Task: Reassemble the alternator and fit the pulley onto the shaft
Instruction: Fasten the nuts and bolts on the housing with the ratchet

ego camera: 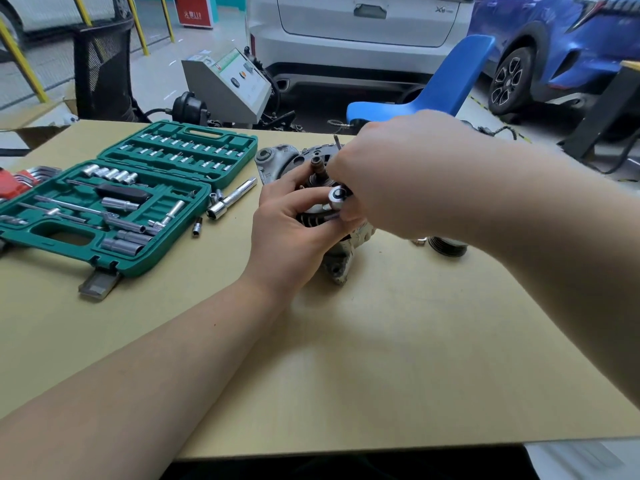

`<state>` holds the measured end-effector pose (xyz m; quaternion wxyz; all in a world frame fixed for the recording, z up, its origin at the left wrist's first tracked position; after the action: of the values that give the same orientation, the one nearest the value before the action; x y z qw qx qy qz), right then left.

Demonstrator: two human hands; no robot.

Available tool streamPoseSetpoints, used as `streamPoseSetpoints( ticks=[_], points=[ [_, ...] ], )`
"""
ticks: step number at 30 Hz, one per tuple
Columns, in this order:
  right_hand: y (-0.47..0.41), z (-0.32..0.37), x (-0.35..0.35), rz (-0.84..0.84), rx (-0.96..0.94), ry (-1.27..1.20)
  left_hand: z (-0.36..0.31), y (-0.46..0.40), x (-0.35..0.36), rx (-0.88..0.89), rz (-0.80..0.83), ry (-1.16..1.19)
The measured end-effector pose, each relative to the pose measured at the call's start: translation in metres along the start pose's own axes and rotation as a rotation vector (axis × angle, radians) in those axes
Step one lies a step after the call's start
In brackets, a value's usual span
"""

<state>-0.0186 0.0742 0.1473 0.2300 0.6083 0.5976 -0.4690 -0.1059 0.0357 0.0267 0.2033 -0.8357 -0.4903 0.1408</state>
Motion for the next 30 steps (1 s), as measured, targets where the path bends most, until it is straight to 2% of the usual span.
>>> streamPoseSetpoints(
  ticks=[4,8,12,21,30],
  points=[
    [-0.001,-0.001,0.005,0.076,-0.073,-0.036,0.0,0.0,0.0,0.023,0.025,-0.012],
    [0.004,-0.002,-0.001,-0.027,0.04,-0.03,-0.001,0.002,-0.003,0.021,0.006,-0.039],
    [0.006,0.008,0.0,-0.022,0.096,-0.122,0.001,0.003,-0.002,0.001,0.021,-0.069],
    [0.003,-0.005,0.003,0.071,-0.011,-0.034,-0.003,0.004,-0.002,0.014,0.025,-0.048],
    [0.007,-0.007,0.004,-0.018,0.073,-0.03,-0.006,0.002,-0.002,0.001,-0.001,-0.058]
  ],
)
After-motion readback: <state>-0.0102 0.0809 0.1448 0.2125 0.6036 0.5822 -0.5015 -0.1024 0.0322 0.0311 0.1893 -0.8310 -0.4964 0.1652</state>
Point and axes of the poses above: each hand's wrist, its own y-axis away from the middle knuckle, its own x-axis out of the palm, z = x × y, the point moved 9 cm from there along -y, towards the middle knuckle, and after that the axes turned 13 degrees about -z, right-handed, at the moved point
